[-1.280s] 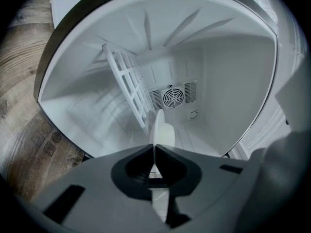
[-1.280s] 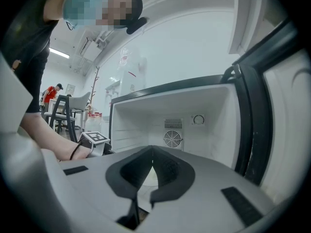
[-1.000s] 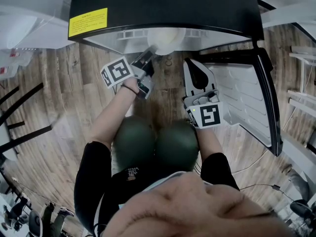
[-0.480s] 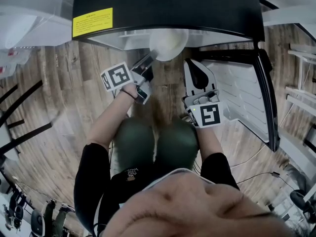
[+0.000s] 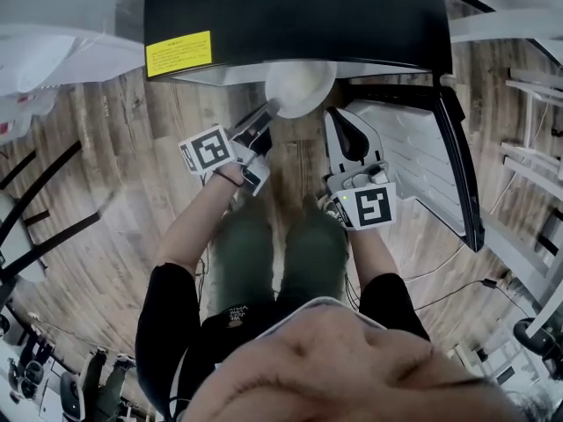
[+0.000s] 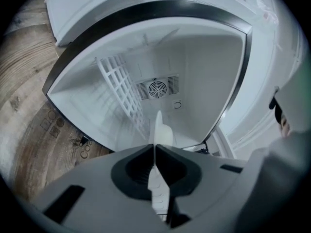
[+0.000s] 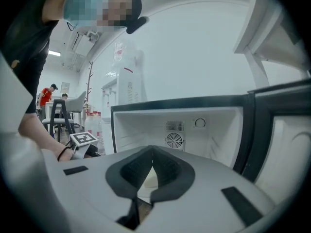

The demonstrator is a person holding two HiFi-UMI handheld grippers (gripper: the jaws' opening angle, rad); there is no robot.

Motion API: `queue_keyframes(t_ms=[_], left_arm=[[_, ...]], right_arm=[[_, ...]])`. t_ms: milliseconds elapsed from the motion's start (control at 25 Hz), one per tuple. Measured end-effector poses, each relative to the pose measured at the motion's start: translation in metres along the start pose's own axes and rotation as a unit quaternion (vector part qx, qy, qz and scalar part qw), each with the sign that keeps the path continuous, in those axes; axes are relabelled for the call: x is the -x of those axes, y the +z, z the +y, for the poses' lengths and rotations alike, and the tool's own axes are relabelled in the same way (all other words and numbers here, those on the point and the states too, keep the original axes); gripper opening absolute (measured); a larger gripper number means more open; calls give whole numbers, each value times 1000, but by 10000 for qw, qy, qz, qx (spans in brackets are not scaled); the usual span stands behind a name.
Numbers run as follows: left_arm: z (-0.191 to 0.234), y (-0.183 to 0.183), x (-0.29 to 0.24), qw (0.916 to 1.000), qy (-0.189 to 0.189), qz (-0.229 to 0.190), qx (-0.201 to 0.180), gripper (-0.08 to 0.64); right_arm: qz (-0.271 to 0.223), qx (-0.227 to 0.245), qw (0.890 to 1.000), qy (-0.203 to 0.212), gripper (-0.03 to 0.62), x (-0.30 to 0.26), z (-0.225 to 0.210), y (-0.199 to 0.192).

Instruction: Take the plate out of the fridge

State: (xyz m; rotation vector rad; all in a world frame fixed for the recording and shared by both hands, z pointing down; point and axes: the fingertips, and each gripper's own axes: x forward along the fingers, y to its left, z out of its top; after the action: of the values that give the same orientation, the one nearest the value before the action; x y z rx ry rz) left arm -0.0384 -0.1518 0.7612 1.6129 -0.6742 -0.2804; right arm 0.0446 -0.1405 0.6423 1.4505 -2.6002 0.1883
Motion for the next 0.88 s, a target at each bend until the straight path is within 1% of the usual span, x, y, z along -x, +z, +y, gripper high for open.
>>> queue_keyframes(t_ms=[120,240,320,440,520,720,880], left_arm=[[-16,-8,13,9997,82,77,209,26],[-41,-10,26,9998,-39,188,71,26],[-59,-14,35,9996,-114,266,55,26],[-81,-21,50,9994,-52,333,127,26],[-99,-21,58,9993,-76,342,117,26],[-137,-23,80,9992,25,395,78,26],[-177,-20,92,9989,18,431,193,26]], right_arm=[[133,-37,9999,-33,11,10,3,18],[284,-85,9996,-38,11,22,9,39],[374,-106,9992,-25,11,31,14,54],[493,-113,9987,-25,11,41,19,78],[540,-113,9985,-19,11,45,20,96],[538,-98,9985,72,11,51,28,147],[550,-126,9984,84,11,57,32,189]])
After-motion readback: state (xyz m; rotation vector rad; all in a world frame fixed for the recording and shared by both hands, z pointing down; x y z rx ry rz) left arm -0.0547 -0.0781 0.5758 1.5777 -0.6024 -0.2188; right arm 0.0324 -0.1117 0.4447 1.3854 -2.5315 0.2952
